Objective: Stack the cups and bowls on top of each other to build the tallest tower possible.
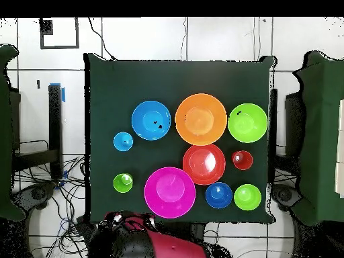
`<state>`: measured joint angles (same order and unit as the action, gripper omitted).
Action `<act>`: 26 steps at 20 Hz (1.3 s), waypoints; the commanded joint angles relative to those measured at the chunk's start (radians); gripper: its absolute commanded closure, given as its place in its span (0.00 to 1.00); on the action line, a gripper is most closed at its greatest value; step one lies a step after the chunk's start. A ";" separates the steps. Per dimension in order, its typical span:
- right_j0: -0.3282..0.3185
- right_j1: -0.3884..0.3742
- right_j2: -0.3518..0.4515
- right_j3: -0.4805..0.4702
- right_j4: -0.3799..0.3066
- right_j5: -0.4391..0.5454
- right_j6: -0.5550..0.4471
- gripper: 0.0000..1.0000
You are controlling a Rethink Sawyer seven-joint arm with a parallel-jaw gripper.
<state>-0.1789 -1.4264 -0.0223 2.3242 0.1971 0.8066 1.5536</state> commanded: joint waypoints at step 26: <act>-0.065 0.028 0.051 0.543 0.656 -0.501 -0.862 0.00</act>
<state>-0.2739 -1.3449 0.0449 2.6326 0.7942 0.4545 0.9827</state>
